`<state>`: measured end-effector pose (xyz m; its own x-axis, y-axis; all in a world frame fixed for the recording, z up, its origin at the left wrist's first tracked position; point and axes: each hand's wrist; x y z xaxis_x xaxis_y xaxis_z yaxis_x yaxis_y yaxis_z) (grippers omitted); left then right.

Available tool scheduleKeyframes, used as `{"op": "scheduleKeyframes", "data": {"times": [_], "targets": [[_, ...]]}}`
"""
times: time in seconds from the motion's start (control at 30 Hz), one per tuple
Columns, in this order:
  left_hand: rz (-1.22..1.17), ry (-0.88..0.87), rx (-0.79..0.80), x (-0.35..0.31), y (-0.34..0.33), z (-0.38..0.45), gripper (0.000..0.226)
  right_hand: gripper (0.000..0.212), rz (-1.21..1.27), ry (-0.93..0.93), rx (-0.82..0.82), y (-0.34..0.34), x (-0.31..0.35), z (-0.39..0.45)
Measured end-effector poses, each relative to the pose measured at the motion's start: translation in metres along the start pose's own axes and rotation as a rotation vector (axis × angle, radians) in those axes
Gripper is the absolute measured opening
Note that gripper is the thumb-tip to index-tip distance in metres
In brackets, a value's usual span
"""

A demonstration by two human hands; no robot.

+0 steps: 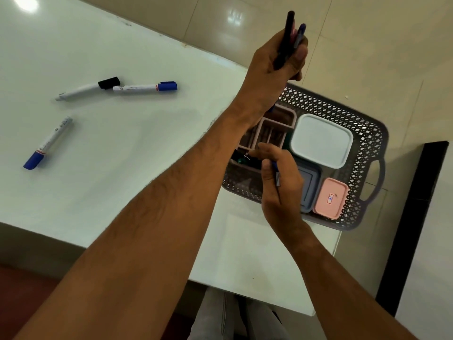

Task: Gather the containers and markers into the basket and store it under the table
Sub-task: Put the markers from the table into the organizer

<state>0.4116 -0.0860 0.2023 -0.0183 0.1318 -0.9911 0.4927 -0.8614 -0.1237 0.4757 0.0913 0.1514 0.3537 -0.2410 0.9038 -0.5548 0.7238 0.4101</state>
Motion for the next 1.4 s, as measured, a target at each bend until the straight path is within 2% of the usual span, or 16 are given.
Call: {"op": "scheduleKeyframes", "data": {"times": [0.13, 0.53, 0.8, 1.0, 1.17, 1.3, 1.4], "targets": [[0.050, -0.015, -0.013, 0.008, -0.005, 0.000, 0.019, 0.027, 0.004, 0.010, -0.006, -0.001, -0.001, 0.000], [0.109, -0.091, 0.099, 0.017, 0.003, -0.011, 0.016, 0.029, -0.022, 0.005, -0.018, -0.005, -0.002, 0.001], [0.192, -0.021, 0.171, 0.034, 0.008, -0.016, 0.018, 0.030, -0.016, 0.002, -0.031, -0.006, -0.002, 0.004], [0.294, -0.002, 0.286, 0.030, 0.010, -0.008, 0.020, 0.030, -0.016, 0.000, -0.019, -0.005, -0.002, 0.004], [0.279, 0.008, 0.263, 0.033, 0.015, -0.011, 0.035, 0.029, -0.015, -0.004, -0.018, -0.004, -0.001, 0.005], [0.283, -0.016, 0.186, 0.034, 0.019, -0.010, 0.032, 0.026, -0.002, -0.005, -0.051, -0.002, -0.003, 0.007], [0.372, -0.034, 0.136, 0.034, 0.021, -0.010, 0.022, 0.025, 0.003, -0.036, -0.121, 0.002, -0.005, 0.010]]}}
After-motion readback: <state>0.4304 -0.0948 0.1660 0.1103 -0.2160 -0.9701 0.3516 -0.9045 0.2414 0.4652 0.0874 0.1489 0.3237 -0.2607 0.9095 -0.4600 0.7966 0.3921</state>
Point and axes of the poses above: each hand's wrist, its own z-axis towards the middle knuckle, its own y-axis out of the back of the hand, x = y × z, and after that the axes turned 4 degrees about z, right-handed
